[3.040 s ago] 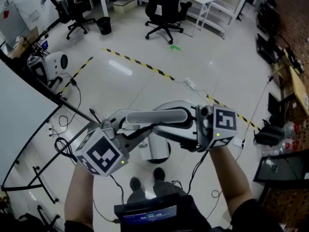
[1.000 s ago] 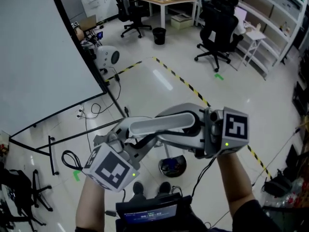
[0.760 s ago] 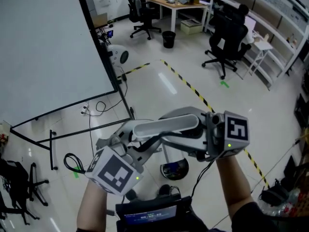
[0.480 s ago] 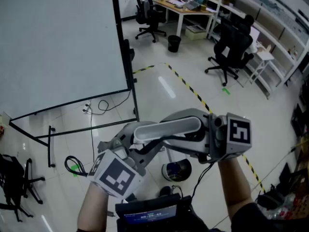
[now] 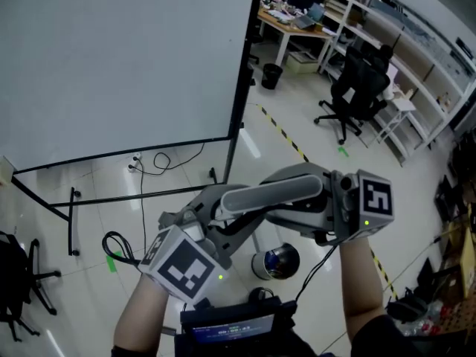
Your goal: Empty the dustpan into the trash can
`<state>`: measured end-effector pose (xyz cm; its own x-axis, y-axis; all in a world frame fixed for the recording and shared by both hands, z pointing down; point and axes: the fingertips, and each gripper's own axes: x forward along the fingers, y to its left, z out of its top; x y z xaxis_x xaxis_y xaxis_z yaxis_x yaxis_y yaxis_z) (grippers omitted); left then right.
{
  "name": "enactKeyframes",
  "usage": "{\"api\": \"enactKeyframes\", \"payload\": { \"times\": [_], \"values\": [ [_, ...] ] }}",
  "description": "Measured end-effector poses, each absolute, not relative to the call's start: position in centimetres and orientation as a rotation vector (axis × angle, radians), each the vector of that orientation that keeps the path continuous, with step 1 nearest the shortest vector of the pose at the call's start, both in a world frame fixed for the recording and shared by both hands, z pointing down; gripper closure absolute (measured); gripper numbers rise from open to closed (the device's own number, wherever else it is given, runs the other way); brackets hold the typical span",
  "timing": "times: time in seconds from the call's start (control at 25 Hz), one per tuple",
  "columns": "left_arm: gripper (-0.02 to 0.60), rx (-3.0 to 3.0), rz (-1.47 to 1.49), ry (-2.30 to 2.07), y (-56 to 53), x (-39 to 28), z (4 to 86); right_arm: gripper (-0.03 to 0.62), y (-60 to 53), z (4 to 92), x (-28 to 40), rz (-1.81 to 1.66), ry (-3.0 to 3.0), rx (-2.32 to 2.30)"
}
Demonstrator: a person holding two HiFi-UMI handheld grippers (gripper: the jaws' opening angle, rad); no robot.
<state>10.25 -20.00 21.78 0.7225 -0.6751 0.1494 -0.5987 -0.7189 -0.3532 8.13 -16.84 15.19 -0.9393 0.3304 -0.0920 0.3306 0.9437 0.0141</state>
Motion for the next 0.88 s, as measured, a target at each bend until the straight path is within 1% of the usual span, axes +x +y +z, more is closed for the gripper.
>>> {"api": "enactKeyframes", "payload": {
  "times": [0.12, 0.56, 0.88],
  "values": [
    [0.500, -2.646, -0.422, 0.998, -18.9, 8.1, 22.2, 0.453, -15.9, 15.7, 6.2, 0.007, 3.036, 0.517],
    [0.499, -2.605, -0.535, 1.090, -15.1, 0.0, 25.0, 0.453, -12.1, 18.9, -0.8, -0.152, 3.046, 0.570],
    [0.500, -2.577, -0.576, 1.192, -14.6, -3.3, 26.2, 0.453, -11.3, 20.0, -3.8, -0.228, 3.019, 0.640]
  ]
}}
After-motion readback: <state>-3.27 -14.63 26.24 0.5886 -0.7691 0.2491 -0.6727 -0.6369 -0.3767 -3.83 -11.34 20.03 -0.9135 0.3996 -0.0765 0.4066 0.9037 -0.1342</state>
